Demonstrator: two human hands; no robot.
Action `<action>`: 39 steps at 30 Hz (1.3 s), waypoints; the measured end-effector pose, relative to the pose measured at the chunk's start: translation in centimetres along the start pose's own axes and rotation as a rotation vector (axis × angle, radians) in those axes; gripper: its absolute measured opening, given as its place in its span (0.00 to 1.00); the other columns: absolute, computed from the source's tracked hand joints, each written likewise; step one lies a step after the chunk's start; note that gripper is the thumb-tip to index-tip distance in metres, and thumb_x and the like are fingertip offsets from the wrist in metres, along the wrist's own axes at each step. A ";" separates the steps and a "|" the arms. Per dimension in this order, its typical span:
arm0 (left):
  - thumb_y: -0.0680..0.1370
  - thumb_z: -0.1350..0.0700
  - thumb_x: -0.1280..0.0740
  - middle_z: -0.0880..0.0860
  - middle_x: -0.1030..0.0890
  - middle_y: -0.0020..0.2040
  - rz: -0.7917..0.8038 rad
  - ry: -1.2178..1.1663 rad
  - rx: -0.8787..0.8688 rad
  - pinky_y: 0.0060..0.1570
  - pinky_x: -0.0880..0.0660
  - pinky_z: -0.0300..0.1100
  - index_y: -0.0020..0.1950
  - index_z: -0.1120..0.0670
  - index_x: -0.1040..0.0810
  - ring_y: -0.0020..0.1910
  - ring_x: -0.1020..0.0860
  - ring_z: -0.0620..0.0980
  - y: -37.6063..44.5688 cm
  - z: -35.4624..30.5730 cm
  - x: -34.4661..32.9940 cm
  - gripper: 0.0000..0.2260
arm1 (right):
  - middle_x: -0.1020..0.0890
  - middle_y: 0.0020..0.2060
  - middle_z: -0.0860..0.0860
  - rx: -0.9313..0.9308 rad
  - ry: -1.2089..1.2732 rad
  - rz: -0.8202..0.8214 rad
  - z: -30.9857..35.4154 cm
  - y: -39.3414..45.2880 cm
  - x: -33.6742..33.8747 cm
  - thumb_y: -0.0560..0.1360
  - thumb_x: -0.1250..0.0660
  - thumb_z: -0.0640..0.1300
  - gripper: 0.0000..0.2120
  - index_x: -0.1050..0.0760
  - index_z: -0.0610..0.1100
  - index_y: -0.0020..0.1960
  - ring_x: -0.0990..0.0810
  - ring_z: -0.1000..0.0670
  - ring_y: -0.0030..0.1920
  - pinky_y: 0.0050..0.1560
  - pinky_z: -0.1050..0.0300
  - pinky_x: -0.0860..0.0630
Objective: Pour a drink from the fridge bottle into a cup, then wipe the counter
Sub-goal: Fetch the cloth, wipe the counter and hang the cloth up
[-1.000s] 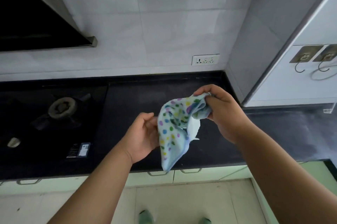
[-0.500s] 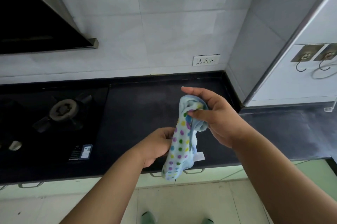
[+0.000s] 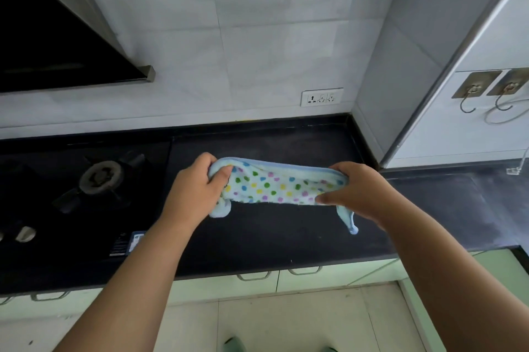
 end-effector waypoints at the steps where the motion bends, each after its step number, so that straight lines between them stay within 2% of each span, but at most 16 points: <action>1: 0.82 0.44 0.34 0.49 0.20 0.37 -0.004 0.033 -0.008 0.35 0.22 0.49 0.46 0.49 0.27 0.36 0.19 0.48 0.1 -0.1 0.3 0.11 | 0.16 0.39 0.49 -0.010 0.002 0.036 -0.2 -0.1 -0.2 0.69 0.19 0.50 0.11 0.18 0.50 0.46 0.19 0.51 0.37 0.38 0.56 0.24; 4: 0.81 0.41 0.33 0.48 0.20 0.35 0.032 0.144 -0.017 0.33 0.24 0.49 0.45 0.47 0.28 0.34 0.20 0.48 0.2 0.2 0.6 0.12 | 0.16 0.37 0.45 0.017 0.042 0.034 -0.4 -0.1 -0.3 0.76 0.24 0.52 0.11 0.20 0.47 0.41 0.21 0.49 0.34 0.33 0.55 0.26; 9: 0.75 0.42 0.24 0.48 0.18 0.36 0.227 0.140 0.049 0.36 0.23 0.47 0.40 0.46 0.23 0.36 0.19 0.47 0.2 2.9 -0.6 0.12 | 0.18 0.38 0.53 0.082 -0.038 -0.127 -1.1 0.3 -0.4 0.80 0.30 0.48 0.04 0.20 0.53 0.47 0.20 0.51 0.38 0.35 0.58 0.28; 13: 0.76 0.53 0.23 0.44 0.15 0.40 0.281 0.133 0.065 0.43 0.20 0.47 0.41 0.43 0.17 0.40 0.17 0.43 0.0 4.5 -0.5 0.07 | 0.19 0.44 0.54 0.046 -0.181 -0.222 -2.4 0.4 -0.8 0.82 0.35 0.50 0.04 0.22 0.56 0.55 0.21 0.49 0.40 0.39 0.53 0.26; 15: 0.79 0.59 0.28 0.40 0.15 0.43 0.269 0.193 0.064 0.46 0.19 0.46 0.47 0.39 0.15 0.43 0.18 0.41 -0.3 5.1 -0.2 0.12 | 0.20 0.45 0.53 -0.016 -0.204 -0.250 -3.3 0.5 -1.0 0.82 0.36 0.53 0.04 0.26 0.54 0.55 0.22 0.51 0.39 0.37 0.54 0.26; 17: 0.81 0.57 0.32 0.39 0.15 0.48 0.217 0.198 0.075 0.47 0.19 0.46 0.57 0.39 0.15 0.46 0.18 0.41 -0.9 5.3 -0.1 0.13 | 0.20 0.46 0.49 -0.099 0.007 -0.220 -4.2 0.5 -1.7 0.83 0.35 0.52 0.07 0.28 0.49 0.55 0.22 0.51 0.40 0.32 0.54 0.23; 19: 0.83 0.56 0.34 0.40 0.15 0.51 0.150 0.113 0.092 0.44 0.22 0.41 0.60 0.40 0.16 0.47 0.19 0.41 -1.6 5.2 -0.6 0.12 | 0.22 0.50 0.46 -0.223 0.371 -0.154 -5.3 0.2 -3.2 0.83 0.34 0.48 0.08 0.29 0.45 0.56 0.20 0.46 0.46 0.29 0.51 0.18; 22: 0.84 0.59 0.38 0.44 0.17 0.54 0.079 -0.148 0.206 0.37 0.23 0.33 0.58 0.43 0.18 0.46 0.17 0.46 -2.8 4.9 -1.8 0.13 | 0.21 0.53 0.42 -0.330 0.701 -0.124 -7.1 -0.7 -5.5 0.82 0.32 0.43 0.05 0.27 0.45 0.55 0.18 0.43 0.53 0.43 0.45 0.13; 24: 0.84 0.60 0.39 0.47 0.17 0.54 -0.001 -0.311 0.277 0.37 0.20 0.34 0.55 0.46 0.19 0.44 0.14 0.49 -3.5 4.6 -2.0 0.12 | 0.18 0.48 0.44 -0.277 0.626 -0.197 -7.7 -0.8 -5.3 0.80 0.33 0.40 0.03 0.26 0.47 0.51 0.19 0.46 0.45 0.43 0.42 0.17; 26: 0.84 0.60 0.41 0.48 0.18 0.52 -0.088 -0.369 0.284 0.39 0.17 0.39 0.51 0.47 0.20 0.45 0.15 0.48 -3.5 4.3 -1.7 0.12 | 0.16 0.44 0.47 -0.207 0.514 -0.289 -7.2 -0.8 -4.0 0.79 0.34 0.37 0.08 0.24 0.50 0.48 0.20 0.45 0.39 0.39 0.46 0.23; 29: 0.83 0.58 0.41 0.51 0.19 0.49 -0.174 -0.290 0.258 0.35 0.18 0.46 0.48 0.49 0.23 0.44 0.17 0.50 -2.0 3.9 -1.2 0.09 | 0.15 0.43 0.52 -0.116 0.463 -0.387 -5.6 0.1 -2.2 0.77 0.35 0.34 0.13 0.21 0.52 0.48 0.16 0.48 0.43 0.42 0.50 0.20; 30: 0.83 0.56 0.41 0.51 0.20 0.48 -0.195 -0.229 0.241 0.37 0.19 0.49 0.48 0.48 0.23 0.44 0.18 0.50 -1.2 3.8 -1.1 0.09 | 0.15 0.43 0.54 -0.099 0.469 -0.399 -5.2 0.8 -2.0 0.76 0.35 0.34 0.14 0.20 0.53 0.49 0.16 0.49 0.44 0.41 0.51 0.19; 32: 0.83 0.54 0.42 0.49 0.20 0.48 -0.214 -0.118 0.211 0.41 0.22 0.49 0.50 0.47 0.24 0.45 0.20 0.49 1.1 4.2 -1.5 0.07 | 0.15 0.45 0.55 -0.059 0.423 -0.419 -4.5 3.2 -1.6 0.76 0.33 0.34 0.15 0.19 0.54 0.50 0.17 0.51 0.46 0.39 0.58 0.23; 35: 0.83 0.55 0.40 0.51 0.20 0.57 -0.216 -0.044 0.225 0.43 0.25 0.43 0.59 0.50 0.23 0.51 0.20 0.50 5.2 5.8 -3.2 0.08 | 0.16 0.54 0.53 -0.014 0.294 -0.441 -4.1 8.2 -1.4 0.75 0.30 0.37 0.17 0.19 0.53 0.59 0.17 0.50 0.54 0.44 0.65 0.28; 37: 0.82 0.56 0.37 0.57 0.27 0.70 -0.178 -0.015 0.291 0.59 0.24 0.49 0.72 0.52 0.26 0.65 0.24 0.57 7.5 7.6 -5.2 0.17 | 0.24 0.68 0.49 -0.022 0.187 -0.371 -4.1 11.6 -2.4 0.75 0.28 0.38 0.26 0.25 0.51 0.72 0.21 0.47 0.63 0.55 0.60 0.28; 39: 0.81 0.55 0.32 0.58 0.38 0.80 -0.082 0.121 0.326 0.72 0.32 0.54 0.81 0.53 0.36 0.77 0.35 0.60 8.4 9.1 -7.9 0.29 | 0.34 0.78 0.49 -0.006 0.012 -0.261 -3.8 13.7 -4.6 0.75 0.28 0.39 0.31 0.30 0.51 0.76 0.29 0.44 0.73 0.67 0.51 0.28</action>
Point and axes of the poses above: each hand's wrist, its own y-axis towards the middle knuckle, its own x-axis out of the back of the hand, z = x × y, the point moved 5 cm from there along y, towards the middle knuckle
